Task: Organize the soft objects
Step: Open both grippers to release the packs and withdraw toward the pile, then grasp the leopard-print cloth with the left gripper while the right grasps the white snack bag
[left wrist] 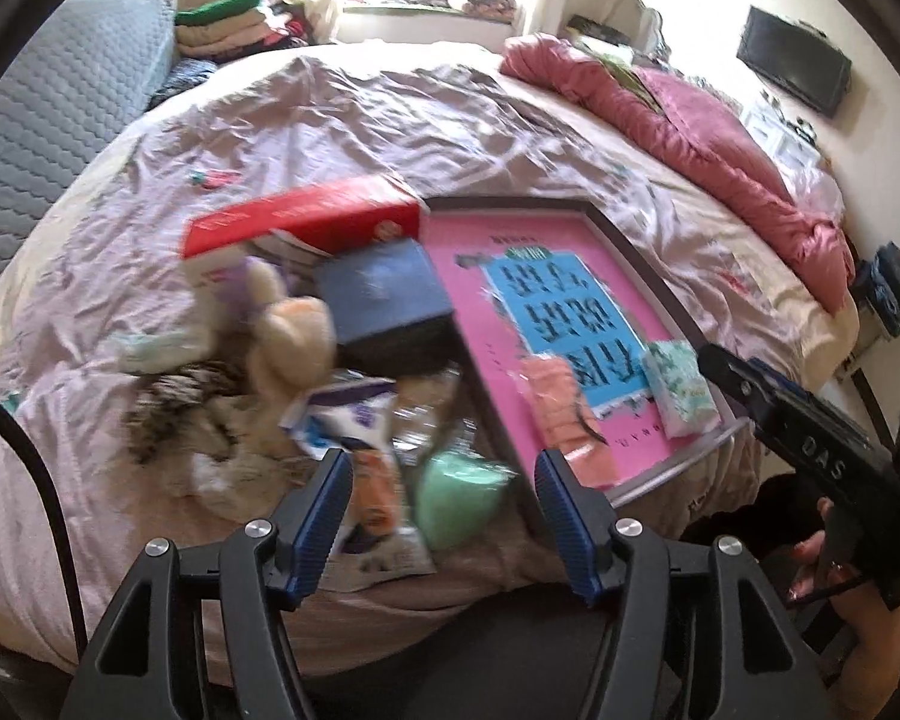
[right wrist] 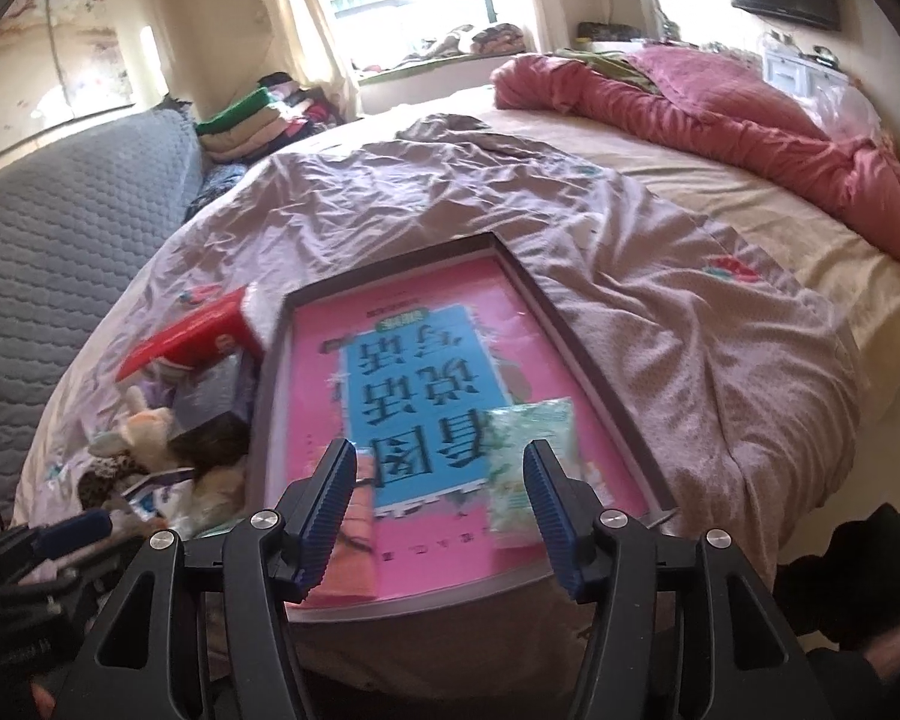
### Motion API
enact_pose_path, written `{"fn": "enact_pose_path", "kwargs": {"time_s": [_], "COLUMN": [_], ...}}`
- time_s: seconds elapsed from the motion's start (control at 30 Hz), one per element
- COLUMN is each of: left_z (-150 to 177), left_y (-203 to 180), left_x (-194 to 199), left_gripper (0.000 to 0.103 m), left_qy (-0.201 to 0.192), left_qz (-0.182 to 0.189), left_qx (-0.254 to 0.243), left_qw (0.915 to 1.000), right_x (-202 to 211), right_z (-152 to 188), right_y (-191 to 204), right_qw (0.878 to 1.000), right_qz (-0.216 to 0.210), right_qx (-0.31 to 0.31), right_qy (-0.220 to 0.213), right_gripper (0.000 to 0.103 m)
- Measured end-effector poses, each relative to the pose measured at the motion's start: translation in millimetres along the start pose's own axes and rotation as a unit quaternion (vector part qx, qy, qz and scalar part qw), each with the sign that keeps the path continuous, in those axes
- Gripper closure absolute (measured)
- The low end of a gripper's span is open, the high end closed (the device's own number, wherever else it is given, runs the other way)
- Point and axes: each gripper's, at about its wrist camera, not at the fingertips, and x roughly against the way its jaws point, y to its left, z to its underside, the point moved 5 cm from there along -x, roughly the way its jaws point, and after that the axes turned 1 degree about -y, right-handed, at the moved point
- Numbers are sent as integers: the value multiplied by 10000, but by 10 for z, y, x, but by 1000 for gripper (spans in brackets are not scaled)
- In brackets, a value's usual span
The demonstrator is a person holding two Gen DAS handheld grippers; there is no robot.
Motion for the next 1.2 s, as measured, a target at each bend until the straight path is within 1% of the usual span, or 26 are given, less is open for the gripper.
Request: {"fn": "enact_pose_path", "kwargs": {"time_s": [0.07, 0.3, 0.7, 0.97, 1.13, 1.2], "left_z": [-18, -25, 63, 108, 145, 166], "left_y": [139, 608, 1022, 1215, 1290, 1315], "left_x": [83, 309, 446, 409, 358, 328], "left_gripper": [40, 40, 40, 40, 40, 40], "left_qy": [-60, -215, -296, -304, -335, -318], "left_qz": [-62, -284, -498, -622, -767, -756], "left_qx": [74, 457, 781, 946, 901, 896], "left_qw": [9999, 9983, 9953, 9931, 9924, 9926], "right_x": [38, 132, 254, 199, 66, -3], "right_z": [-10, -15, 30, 205, 390, 467], "right_y": [107, 420, 859, 1237, 1526, 1603], "right_qw": [9999, 9990, 9956, 9902, 9837, 9816], "right_qz": [-112, -296, -648, -1035, -1360, -1383], "right_qx": [57, 326, 674, 867, 956, 1014], "right_qy": [8, -12, 45, 350, 687, 836], "right_gripper": [43, 43, 43, 43, 43, 43]}}
